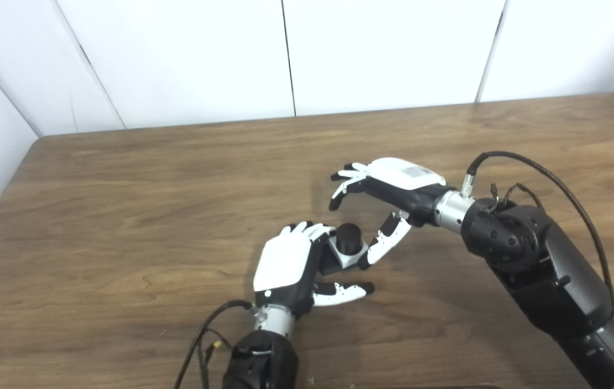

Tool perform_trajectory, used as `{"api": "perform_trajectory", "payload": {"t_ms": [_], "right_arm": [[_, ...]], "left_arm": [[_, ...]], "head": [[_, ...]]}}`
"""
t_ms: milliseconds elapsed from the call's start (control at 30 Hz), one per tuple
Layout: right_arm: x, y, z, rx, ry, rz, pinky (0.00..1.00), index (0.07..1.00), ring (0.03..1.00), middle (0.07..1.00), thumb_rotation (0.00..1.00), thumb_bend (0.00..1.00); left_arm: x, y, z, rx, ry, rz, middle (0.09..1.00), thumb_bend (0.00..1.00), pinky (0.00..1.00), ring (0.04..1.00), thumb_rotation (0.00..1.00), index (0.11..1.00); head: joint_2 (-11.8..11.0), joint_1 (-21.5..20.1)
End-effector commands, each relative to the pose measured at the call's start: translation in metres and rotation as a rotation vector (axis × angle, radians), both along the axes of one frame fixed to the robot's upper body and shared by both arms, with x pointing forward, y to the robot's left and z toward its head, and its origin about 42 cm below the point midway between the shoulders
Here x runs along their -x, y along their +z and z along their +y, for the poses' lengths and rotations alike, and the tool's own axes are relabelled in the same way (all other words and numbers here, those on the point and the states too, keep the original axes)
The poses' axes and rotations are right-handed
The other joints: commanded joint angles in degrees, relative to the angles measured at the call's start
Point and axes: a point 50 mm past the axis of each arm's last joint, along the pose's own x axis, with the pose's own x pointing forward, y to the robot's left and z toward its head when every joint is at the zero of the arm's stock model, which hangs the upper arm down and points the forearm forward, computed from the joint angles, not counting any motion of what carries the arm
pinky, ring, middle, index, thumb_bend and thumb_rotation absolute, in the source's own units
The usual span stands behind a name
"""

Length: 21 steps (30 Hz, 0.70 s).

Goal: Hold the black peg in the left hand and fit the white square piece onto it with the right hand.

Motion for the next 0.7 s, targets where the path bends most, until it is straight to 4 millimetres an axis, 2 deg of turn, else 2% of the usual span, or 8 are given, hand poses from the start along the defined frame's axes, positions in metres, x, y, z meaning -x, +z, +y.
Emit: {"api": "perform_trajectory", "payload": {"t_ms": [0, 333, 667], "right_arm": [[-0.004, 0.024, -0.001, -0.014, 0.003, -0.071, 1.00, 0.717, 1.000, 0.942, 0.27, 1.00], [-0.004, 0.024, -0.004, -0.015, -0.013, -0.072, 1.00, 0.703, 1.000, 0.937, 0.27, 1.00], [-0.002, 0.024, -0.012, -0.010, -0.044, -0.068, 0.99, 0.703, 1.000, 0.939, 0.27, 1.00]], "left_arm": [[0.000, 0.013, 0.007, 0.020, 0.015, -0.037, 0.875, 0.97, 1.00, 0.937, 0.53, 0.820], [0.004, 0.015, 0.024, 0.048, 0.051, -0.043, 0.889, 1.00, 1.00, 0.943, 0.56, 0.896], [0.003, 0.020, 0.038, 0.069, 0.076, -0.047, 0.931, 1.00, 0.99, 0.953, 0.52, 0.966]], "head": [[0.1, 0.1], [-0.3, -0.6], [-0.6, -1.2]]}}
